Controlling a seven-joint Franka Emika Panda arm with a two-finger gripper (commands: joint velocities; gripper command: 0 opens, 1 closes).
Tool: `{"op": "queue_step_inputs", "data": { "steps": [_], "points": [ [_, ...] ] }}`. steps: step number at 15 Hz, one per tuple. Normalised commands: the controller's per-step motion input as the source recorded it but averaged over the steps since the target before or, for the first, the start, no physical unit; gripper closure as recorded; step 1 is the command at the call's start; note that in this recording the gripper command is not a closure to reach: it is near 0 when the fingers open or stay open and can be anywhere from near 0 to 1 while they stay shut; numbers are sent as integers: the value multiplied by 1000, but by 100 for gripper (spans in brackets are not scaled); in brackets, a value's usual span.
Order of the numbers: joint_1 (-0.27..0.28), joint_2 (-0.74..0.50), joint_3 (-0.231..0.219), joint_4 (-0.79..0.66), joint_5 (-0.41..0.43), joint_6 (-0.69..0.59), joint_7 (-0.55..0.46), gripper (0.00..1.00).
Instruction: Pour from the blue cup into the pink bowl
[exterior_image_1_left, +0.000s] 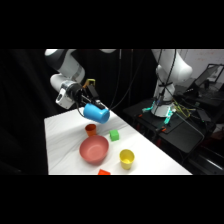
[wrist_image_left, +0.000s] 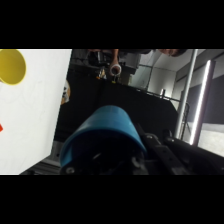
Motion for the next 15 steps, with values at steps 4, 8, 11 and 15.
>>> {"op": "queue_step_inputs", "data": {
  "steps": [4, 8, 11, 15],
  "points": [
    [278, -596, -249, -490, -239, 542, -50, 8],
    [293, -773, -120, -898, -330, 771, -95, 8],
    [229, -731, -40, -984, -340, 887, -62, 8],
    [149, -643, 21, -990, -298, 977, 56, 8]
  ]
}}
